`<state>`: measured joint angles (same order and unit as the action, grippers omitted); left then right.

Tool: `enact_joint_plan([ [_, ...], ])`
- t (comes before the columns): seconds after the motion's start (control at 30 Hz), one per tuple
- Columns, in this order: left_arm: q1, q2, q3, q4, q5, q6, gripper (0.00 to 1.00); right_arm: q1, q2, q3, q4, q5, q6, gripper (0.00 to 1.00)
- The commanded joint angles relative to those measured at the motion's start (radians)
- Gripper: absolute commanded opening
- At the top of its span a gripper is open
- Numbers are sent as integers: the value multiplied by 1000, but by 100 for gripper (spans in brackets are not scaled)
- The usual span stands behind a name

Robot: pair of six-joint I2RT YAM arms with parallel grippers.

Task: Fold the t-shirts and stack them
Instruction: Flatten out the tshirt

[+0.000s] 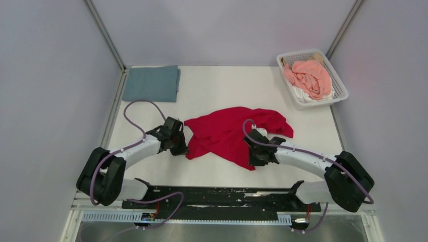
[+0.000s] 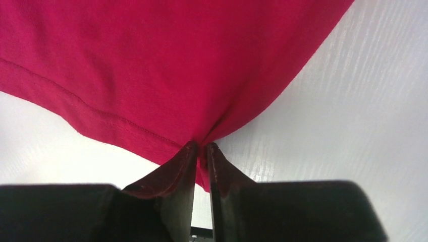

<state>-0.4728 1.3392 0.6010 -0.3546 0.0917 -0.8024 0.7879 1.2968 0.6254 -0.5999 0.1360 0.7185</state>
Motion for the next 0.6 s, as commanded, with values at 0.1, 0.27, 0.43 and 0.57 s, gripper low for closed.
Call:
enact_joint_plan([
  [0.1,-7,-60,-19,-22,-86,6,0,12,34,22,-99,149,66,3],
  [0.27,3,-44,61,-25,-194,25,0,-137,-38,97,-39,272,-34,0],
  [0.43,89,29,267,-29,-199,56,0,-356,-41,276,207,119,-229,0],
  [0.57,151,54,528,-55,-192,97,0,-403,2,505,223,136,-348,0],
])
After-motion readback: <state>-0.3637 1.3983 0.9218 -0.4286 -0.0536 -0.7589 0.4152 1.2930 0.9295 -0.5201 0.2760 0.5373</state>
